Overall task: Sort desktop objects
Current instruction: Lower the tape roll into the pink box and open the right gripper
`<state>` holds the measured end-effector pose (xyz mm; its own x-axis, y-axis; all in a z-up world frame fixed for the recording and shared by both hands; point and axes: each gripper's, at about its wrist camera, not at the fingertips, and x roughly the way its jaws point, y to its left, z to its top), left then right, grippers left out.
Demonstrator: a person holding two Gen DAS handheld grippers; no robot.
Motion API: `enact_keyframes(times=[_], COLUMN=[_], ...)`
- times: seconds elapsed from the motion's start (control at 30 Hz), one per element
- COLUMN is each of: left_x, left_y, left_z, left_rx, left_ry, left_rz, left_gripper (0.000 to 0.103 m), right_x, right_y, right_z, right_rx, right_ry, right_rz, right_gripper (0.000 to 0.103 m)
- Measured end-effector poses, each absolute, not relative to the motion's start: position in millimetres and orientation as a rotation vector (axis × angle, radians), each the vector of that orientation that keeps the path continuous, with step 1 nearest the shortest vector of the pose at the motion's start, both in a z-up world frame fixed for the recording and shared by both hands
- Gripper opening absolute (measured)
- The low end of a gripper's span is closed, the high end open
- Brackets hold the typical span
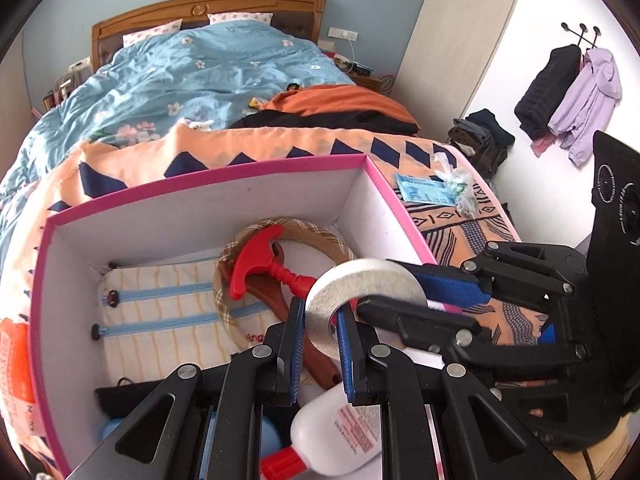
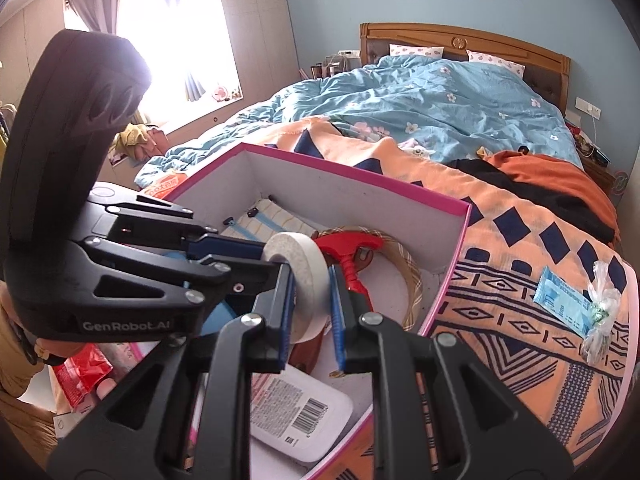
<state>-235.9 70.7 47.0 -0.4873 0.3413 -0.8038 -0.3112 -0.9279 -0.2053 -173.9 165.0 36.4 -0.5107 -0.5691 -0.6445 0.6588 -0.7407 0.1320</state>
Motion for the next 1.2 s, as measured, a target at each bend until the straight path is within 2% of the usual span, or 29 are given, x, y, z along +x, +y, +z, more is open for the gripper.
enact_keyframes(times=[0.43,0.5,0.73,0.77,0.83,0.9,0.93,1.2], left_x=[-268,-273,-285,-286,-289,-291,-292,-291], left_y=[72,72,63,61,58,55,54,59], left_z=[27,25,18,17,14,12,11,12], left_rx=[-1.414,-1.433,-1.478,-1.483,-1.501,-1.510,-1.511,-1.507], left_ry=[-0.104,-0.102,-0.132,-0.139,-0.158,-0.189,-0.193,-0.160], left_rz=[2.376,2.381,2.386,2.398,2.388,2.377,2.374,2.381], left_gripper=[0.013,0.016,0.044,0.045,0.045,0.045,0.045,0.046], right_x=[-204,-209,-220,-220,-219,-220,-222,-219], right_y=[164,165,166,166,164,164,165,168], right_z=[23,20,17,17,18,19,19,19], right_rx=[0.987,1.006,1.026,1.028,1.015,1.011,1.014,1.004], right_ry=[0.153,0.153,0.176,0.182,0.224,0.242,0.232,0.183], right_rz=[-2.237,-2.237,-2.289,-2.290,-2.310,-2.344,-2.344,-2.345], right_gripper=[0.019,0.019,0.019,0.019,0.024,0.036,0.039,0.041])
